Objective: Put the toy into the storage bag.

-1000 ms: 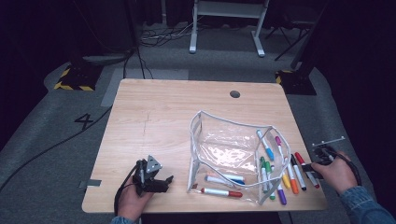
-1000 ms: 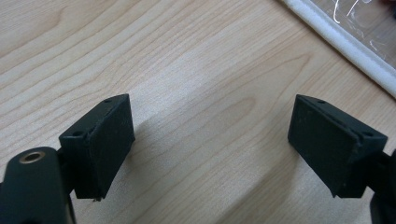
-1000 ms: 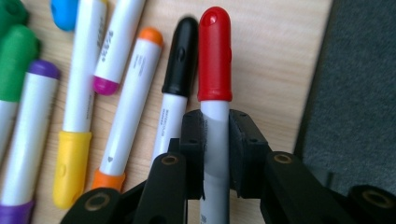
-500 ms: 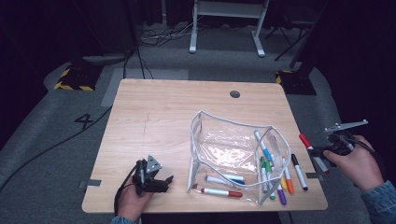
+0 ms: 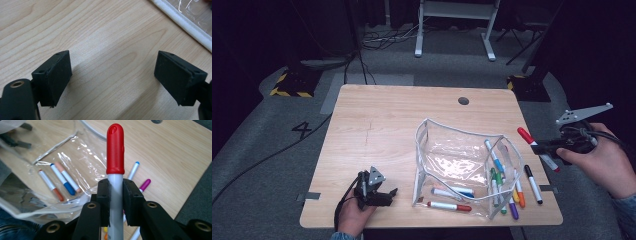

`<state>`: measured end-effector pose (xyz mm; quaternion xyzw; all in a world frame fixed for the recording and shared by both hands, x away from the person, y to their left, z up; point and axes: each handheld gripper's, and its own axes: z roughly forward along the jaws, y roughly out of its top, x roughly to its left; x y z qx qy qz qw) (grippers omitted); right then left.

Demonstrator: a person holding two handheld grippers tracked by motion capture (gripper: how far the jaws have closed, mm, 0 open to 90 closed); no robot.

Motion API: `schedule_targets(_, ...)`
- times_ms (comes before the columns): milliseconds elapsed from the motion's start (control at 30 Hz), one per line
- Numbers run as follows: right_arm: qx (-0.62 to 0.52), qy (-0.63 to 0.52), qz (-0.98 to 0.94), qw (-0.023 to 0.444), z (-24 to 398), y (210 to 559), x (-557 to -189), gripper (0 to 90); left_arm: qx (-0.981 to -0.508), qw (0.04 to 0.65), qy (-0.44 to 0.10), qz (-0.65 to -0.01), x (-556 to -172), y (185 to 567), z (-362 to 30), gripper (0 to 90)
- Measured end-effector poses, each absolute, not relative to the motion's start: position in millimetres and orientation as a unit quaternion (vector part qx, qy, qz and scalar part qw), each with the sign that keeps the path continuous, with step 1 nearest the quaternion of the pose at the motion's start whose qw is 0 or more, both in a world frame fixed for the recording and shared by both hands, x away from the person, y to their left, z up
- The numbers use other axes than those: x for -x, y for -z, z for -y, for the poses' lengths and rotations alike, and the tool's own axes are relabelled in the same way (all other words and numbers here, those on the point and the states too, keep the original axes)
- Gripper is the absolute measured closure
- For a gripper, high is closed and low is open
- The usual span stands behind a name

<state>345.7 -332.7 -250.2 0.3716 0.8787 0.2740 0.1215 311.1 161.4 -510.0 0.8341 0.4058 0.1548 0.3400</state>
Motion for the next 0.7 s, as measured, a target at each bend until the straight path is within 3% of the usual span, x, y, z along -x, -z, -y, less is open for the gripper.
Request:
schedule_targets(300, -0.301, -0.278, -0.906, 0.101, 285.9, 227.5, -340.6, 77.3, -0.834, 0.34, -0.155, -0.406, -311.1, 510.0, -161.5, 14.7)
schedule_targets(700, -0.218, -0.266, -0.937, 0.069, 232.1, 227.5, -339.2, 77.3, -0.833, 0.341, -0.154, -0.407, -311.0, 510.2, -161.2, 14.7)
